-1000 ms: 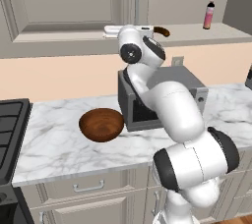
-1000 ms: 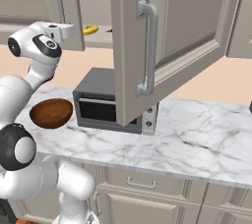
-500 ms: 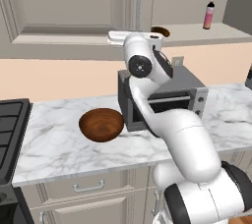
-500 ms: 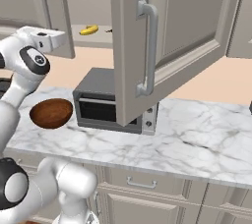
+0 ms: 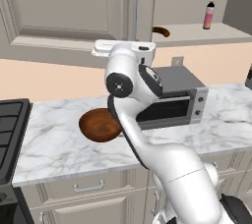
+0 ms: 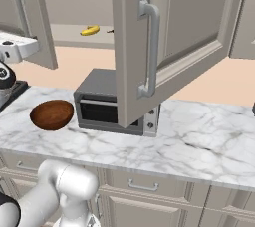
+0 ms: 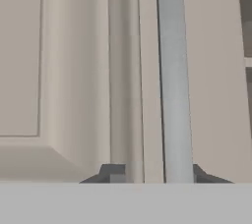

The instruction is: Open the cabinet. Pick the banana and banana from the cabinet and place them into the bowl. Then close the cabinet.

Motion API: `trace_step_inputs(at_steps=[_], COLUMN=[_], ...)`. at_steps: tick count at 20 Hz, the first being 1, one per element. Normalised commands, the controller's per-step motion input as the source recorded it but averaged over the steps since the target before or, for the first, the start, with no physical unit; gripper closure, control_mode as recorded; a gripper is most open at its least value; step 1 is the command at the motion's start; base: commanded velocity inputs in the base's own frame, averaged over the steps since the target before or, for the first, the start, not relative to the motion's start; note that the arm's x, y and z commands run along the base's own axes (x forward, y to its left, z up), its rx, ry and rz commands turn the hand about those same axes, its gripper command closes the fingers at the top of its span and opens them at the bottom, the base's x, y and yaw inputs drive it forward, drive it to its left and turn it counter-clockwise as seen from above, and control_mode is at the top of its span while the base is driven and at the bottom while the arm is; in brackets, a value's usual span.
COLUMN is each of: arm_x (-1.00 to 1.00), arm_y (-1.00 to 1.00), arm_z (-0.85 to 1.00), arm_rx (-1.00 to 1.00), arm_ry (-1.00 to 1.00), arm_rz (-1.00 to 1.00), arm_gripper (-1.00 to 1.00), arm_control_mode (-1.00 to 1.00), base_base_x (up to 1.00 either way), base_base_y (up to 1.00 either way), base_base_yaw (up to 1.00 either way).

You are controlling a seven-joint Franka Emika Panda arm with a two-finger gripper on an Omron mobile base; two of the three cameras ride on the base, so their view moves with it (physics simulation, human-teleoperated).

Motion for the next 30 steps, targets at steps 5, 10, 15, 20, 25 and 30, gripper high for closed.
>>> trace_step_inputs(at_steps=[5, 10, 15, 20, 25, 30], arm_x=[-0.78, -0.72, -0.15, -0.5, -0.98, -0.28], arm_y=[1.0, 1.0, 0.35, 0.05, 0.1, 0.0], arm_z=[0.0, 0.0, 0.0, -0.05, 0.0, 0.0], arm_rx=[0.0, -0.01, -0.01, 0.0, 0.0, 0.0], arm_ry=[0.0, 0.0, 0.0, -0.02, -0.07, -0.04], arm_rz=[-0.15, -0.17, -0.06, 0.0, 0.01, 0.04], arm_gripper=[1.0, -1.0, -1.0, -1.0, -1.0, -1.0], arm_control_mode=[-1.0, -1.0, -1.0, -1.0, -1.0, -1.0], base_base_x=[0.0, 0.0, 0.0, 0.0, 0.0, 0.0], base_base_y=[0.0, 0.0, 0.0, 0.0, 0.0, 0.0], base_base_yaw=[0.0, 0.0, 0.0, 0.0, 0.0, 0.0])
